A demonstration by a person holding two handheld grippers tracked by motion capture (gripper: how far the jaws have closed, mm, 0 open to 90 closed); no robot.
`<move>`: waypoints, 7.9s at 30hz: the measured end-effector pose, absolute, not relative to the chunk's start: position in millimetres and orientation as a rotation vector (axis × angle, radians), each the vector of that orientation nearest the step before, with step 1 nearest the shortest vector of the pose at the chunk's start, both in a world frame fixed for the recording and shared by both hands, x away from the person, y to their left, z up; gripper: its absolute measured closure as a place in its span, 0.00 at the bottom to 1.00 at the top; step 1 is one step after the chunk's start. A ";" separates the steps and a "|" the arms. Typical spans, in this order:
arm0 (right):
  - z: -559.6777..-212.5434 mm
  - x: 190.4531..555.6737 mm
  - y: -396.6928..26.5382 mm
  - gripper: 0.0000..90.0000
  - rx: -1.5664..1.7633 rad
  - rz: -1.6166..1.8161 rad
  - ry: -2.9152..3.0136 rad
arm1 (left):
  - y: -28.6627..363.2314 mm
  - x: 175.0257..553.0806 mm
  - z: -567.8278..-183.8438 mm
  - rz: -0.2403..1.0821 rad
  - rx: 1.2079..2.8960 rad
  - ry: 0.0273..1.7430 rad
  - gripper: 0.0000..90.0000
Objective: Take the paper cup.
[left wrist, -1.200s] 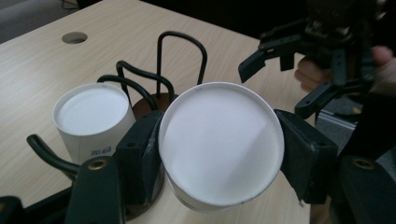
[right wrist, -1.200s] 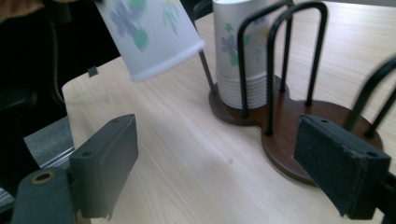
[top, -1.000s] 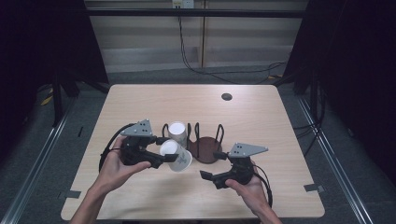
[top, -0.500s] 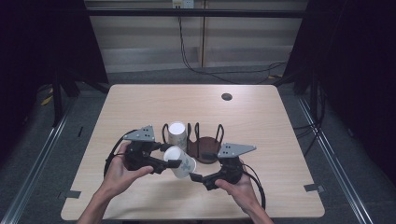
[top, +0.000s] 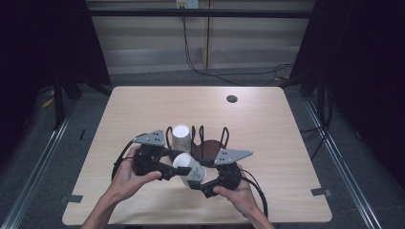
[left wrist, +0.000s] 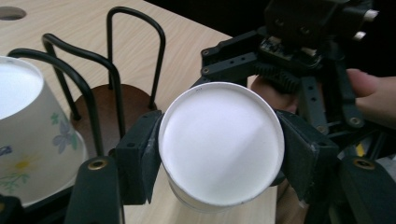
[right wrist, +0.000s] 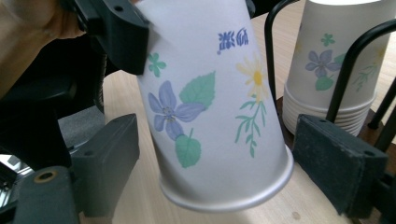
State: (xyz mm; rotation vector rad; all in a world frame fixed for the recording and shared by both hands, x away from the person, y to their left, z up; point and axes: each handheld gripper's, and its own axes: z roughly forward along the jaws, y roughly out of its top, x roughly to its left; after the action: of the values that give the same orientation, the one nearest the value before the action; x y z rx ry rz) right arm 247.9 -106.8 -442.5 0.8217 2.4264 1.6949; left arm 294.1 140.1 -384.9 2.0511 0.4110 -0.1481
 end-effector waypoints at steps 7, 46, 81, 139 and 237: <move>-445.9 247.7 -104.8 0.18 0.788 1.708 2.436 | 133.8 291.8 -387.5 -0.177 2.048 0.388 0.40; -439.5 252.1 -119.1 0.32 0.806 1.630 2.487 | 156.8 294.3 -384.4 -0.038 2.066 0.415 0.19; -442.4 263.2 -120.9 0.32 0.786 1.248 2.748 | 150.1 288.3 -420.2 -0.026 2.215 0.354 0.26; -434.8 257.9 -71.6 0.33 0.399 0.791 3.052 | 123.2 279.5 -434.8 -0.193 2.430 0.208 0.28; -435.3 255.1 -139.6 0.15 0.758 1.551 2.627 | 153.1 274.2 -431.8 -0.114 2.009 0.290 0.40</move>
State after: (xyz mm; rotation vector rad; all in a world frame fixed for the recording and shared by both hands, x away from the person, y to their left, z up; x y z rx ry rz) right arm 255.1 -139.6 -435.3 0.7584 2.6266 1.5512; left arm 274.2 153.1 -431.8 2.0092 0.2898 -0.1143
